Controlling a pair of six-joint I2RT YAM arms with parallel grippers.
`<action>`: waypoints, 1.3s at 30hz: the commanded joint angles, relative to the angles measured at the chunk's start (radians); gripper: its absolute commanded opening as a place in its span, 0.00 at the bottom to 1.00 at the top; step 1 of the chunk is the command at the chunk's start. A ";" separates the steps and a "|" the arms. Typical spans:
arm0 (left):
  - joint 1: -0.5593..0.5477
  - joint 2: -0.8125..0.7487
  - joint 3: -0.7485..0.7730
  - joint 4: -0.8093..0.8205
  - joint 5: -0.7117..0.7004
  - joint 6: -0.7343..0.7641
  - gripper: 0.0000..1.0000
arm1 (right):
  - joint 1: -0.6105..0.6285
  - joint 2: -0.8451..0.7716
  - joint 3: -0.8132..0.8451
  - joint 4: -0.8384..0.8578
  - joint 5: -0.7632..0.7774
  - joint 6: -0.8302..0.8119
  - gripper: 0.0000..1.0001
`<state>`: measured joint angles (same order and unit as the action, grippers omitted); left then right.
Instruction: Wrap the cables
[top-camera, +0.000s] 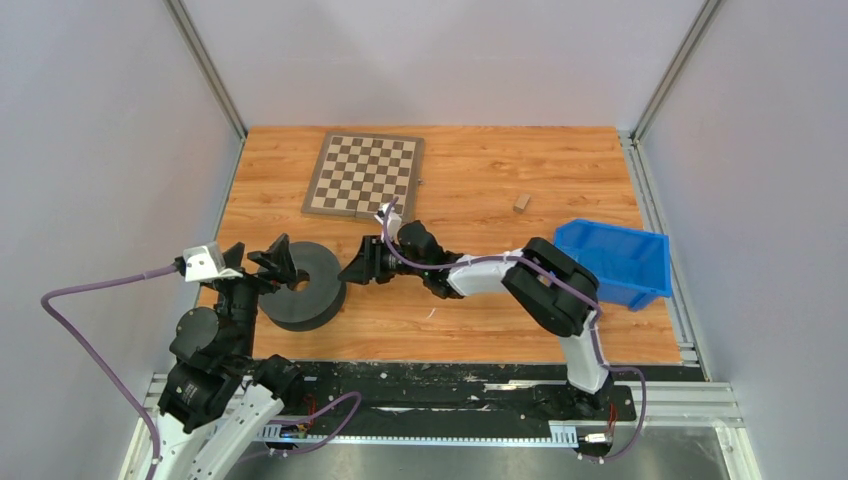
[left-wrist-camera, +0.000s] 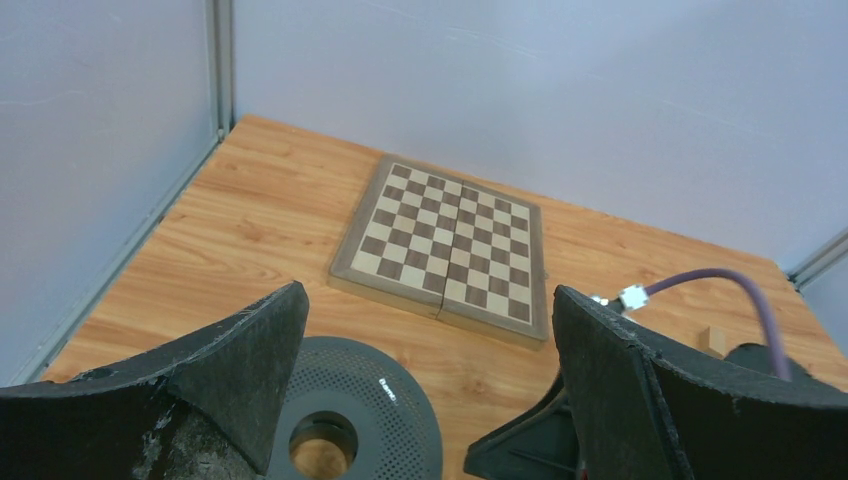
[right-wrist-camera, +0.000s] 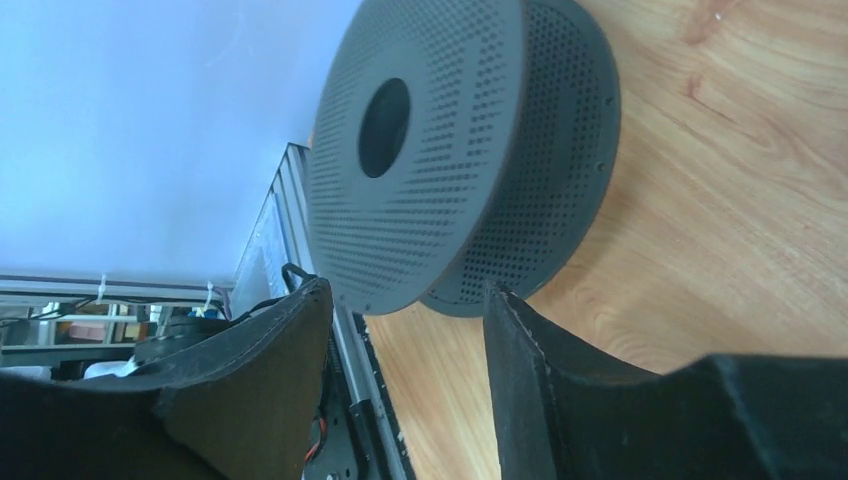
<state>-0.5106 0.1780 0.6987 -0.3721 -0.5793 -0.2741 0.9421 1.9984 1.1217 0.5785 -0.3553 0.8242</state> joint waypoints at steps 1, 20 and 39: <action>0.004 -0.004 0.000 0.034 -0.014 -0.020 1.00 | 0.001 0.116 0.103 0.103 -0.077 0.070 0.57; 0.003 0.003 -0.022 0.069 0.033 0.015 0.98 | -0.005 0.203 0.114 0.290 -0.154 0.169 0.14; 0.003 0.336 0.150 -0.145 0.366 -0.073 0.92 | -0.091 -0.558 -0.119 -0.646 0.385 0.046 0.00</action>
<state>-0.5102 0.4538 0.7967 -0.4496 -0.3706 -0.3119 0.8467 1.5578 0.9676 0.2108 -0.1421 0.8509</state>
